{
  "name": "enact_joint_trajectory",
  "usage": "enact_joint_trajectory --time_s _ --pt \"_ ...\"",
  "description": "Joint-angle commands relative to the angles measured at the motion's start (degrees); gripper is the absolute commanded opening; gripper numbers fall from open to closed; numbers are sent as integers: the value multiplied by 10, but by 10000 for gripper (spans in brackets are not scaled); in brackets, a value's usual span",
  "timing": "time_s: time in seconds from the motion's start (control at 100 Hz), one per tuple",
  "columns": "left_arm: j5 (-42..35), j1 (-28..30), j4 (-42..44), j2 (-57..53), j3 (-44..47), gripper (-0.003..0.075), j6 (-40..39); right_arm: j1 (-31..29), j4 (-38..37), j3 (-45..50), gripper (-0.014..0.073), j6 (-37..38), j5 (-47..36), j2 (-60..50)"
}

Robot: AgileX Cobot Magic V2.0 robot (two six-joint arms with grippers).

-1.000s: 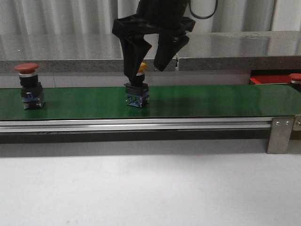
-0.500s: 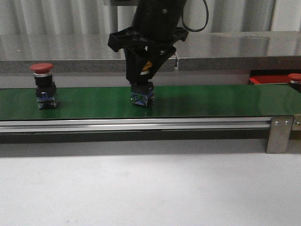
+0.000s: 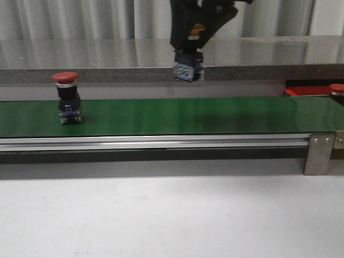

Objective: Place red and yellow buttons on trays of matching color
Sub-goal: 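Carry the yellow button into the yellow tray and open the right gripper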

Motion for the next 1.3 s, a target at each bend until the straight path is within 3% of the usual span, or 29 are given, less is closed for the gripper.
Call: enact_joint_trajectory --time_s 0.0,0.33,0.59,0.94,1.29 --pt "-38 -4 -9 0 -16 -19 0 -19 -1 21 129 2 -26 -64" --pt "-38 -4 -9 0 -16 -19 0 -113 -3 162 129 11 -63 -189" --pt "-38 -4 -9 0 -16 -19 0 -230 -5 234 129 11 -63 -261" --pt "-38 -4 -9 0 -16 -19 0 -377 -11 294 129 11 -71 -277" --pt "-38 -4 -9 0 -16 -19 0 -480 -15 343 129 11 -131 -267"
